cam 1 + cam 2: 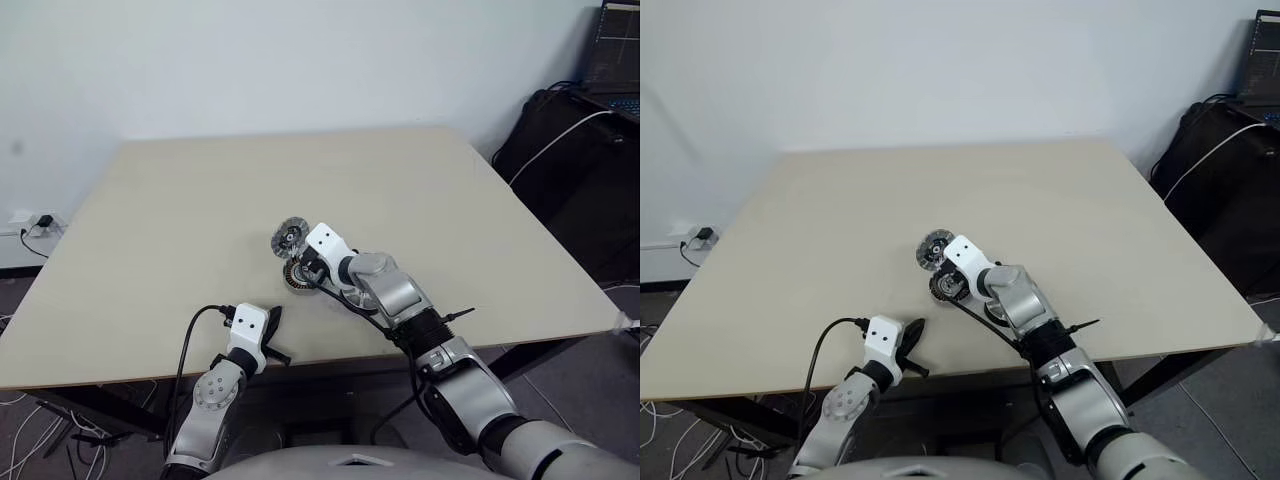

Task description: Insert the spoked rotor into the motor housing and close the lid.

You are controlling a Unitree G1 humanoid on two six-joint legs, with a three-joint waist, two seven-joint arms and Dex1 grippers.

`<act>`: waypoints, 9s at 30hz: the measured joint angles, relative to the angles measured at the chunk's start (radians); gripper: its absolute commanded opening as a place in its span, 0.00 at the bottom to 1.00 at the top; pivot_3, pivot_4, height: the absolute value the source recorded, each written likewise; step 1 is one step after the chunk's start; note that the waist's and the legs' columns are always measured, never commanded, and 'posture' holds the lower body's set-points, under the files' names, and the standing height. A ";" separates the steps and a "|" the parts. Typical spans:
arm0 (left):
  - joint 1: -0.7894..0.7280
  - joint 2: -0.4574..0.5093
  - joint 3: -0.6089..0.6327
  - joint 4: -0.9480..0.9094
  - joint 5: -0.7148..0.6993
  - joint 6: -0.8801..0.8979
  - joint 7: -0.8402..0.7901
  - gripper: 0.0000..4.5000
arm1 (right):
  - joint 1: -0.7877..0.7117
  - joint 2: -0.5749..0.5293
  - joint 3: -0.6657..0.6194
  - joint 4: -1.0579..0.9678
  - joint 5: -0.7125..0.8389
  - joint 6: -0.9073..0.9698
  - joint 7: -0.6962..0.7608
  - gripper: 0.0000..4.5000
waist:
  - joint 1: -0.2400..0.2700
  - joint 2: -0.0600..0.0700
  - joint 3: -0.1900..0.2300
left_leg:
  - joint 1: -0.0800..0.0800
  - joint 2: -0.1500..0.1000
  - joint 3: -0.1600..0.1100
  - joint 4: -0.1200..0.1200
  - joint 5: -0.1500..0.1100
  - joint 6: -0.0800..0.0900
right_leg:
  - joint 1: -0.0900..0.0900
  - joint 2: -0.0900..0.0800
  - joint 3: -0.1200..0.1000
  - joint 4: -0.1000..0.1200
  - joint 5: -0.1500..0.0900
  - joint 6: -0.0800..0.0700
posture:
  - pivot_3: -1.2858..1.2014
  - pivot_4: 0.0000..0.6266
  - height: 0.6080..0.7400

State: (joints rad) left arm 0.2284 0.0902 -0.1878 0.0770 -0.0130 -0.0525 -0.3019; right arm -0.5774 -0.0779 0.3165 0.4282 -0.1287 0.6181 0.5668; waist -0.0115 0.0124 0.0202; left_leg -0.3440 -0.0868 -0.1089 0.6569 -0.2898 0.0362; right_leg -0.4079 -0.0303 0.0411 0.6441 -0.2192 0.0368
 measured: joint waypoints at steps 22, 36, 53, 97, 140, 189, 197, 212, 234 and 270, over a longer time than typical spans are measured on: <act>0.001 0.005 0.001 0.000 0.000 0.002 -0.001 0.00 | -0.016 0.032 -0.040 0.069 0.063 0.004 -0.043 0.01 | -0.001 0.000 0.000 | 0.000 0.000 0.000 0.000 0.000 0.000 | 0.000 0.000 0.000 0.000 0.000 0.000 | 0.52 0.00 1.00; 0.001 0.009 0.001 0.000 0.000 0.003 0.001 0.00 | -0.030 0.029 -0.048 0.104 0.074 0.004 -0.047 0.01 | -0.001 0.000 0.000 | 0.000 0.000 0.000 0.000 0.000 0.000 | 0.000 0.000 0.000 0.000 0.000 0.000 | 0.52 0.00 1.00; 0.005 0.009 0.000 0.000 0.000 0.005 0.000 0.00 | -0.027 0.019 -0.042 0.086 0.093 0.025 -0.009 0.44 | 0.000 0.000 0.000 | 0.000 0.000 0.000 0.000 0.000 0.000 | 0.000 0.000 0.000 0.000 0.000 0.000 | 0.52 0.00 1.00; -0.012 0.040 -0.016 -0.012 -0.007 0.066 -0.064 0.00 | 0.519 0.190 -1.024 -0.732 0.998 0.630 -0.630 0.65 | 0.022 0.005 0.005 | -0.004 0.001 0.001 0.000 -0.001 0.002 | 0.000 -0.002 0.002 -0.002 -0.005 0.007 | 0.52 0.00 1.00; -0.003 0.031 0.012 -0.041 -0.049 -0.038 -0.065 0.00 | 0.568 0.176 -0.894 -0.506 1.250 0.506 -0.770 0.10 | 0.000 0.006 0.007 | -0.006 0.002 0.001 0.000 -0.002 0.004 | 0.000 -0.001 0.002 -0.003 -0.006 0.008 | 0.52 0.00 1.00; 0.005 0.035 0.003 -0.041 -0.045 -0.023 -0.047 0.00 | 0.278 0.198 -0.618 -0.212 1.163 0.286 -0.712 0.10 | -0.001 0.008 0.007 | -0.007 0.002 0.001 0.000 -0.002 0.004 | 0.000 0.000 0.003 -0.002 -0.005 0.007 | 0.52 0.00 1.00; 0.002 0.036 0.003 -0.041 -0.045 -0.024 -0.047 0.00 | 0.272 0.201 -0.615 -0.169 1.129 0.284 -0.690 0.10 | -0.002 0.008 0.007 | -0.007 0.002 0.001 0.000 -0.002 0.004 | 0.000 0.000 0.003 -0.002 -0.005 0.007 | 0.52 0.00 1.00; 0.002 0.038 0.001 -0.041 -0.045 -0.023 -0.048 0.00 | 0.250 0.213 -0.609 -0.145 1.083 0.262 -0.639 0.47 | -0.003 0.008 0.006 | -0.005 0.002 0.001 0.000 -0.002 0.004 | 0.000 0.000 0.003 -0.002 -0.005 0.007 | 0.52 0.00 1.00; -0.008 0.031 0.000 -0.041 -0.045 -0.023 -0.048 0.00 | 0.243 0.212 -0.622 -0.204 1.079 0.223 -0.615 0.99 | -0.001 0.009 0.005 | -0.002 0.001 0.001 0.001 -0.002 0.005 | 0.006 0.000 0.003 -0.003 -0.005 0.008 | 0.52 0.00 1.00; -0.002 0.027 -0.010 -0.041 -0.043 -0.024 -0.030 0.00 | 0.115 0.053 0.011 -0.056 0.166 -0.171 -0.327 0.01 | 0.000 0.006 0.006 | -0.002 0.001 0.002 0.001 -0.002 0.003 | -0.001 0.000 0.003 -0.002 -0.001 0.002 | 0.52 0.00 1.00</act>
State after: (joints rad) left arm 0.2266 0.1172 -0.1974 0.0358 -0.0560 -0.0766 -0.3315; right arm -0.4628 -0.0245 0.3276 0.3720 0.0370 0.4475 0.2395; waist -0.0118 0.0184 0.0264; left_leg -0.3462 -0.0857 -0.1065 0.6578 -0.2913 0.0397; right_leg -0.4088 -0.0300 0.0438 0.6425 -0.2205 0.0393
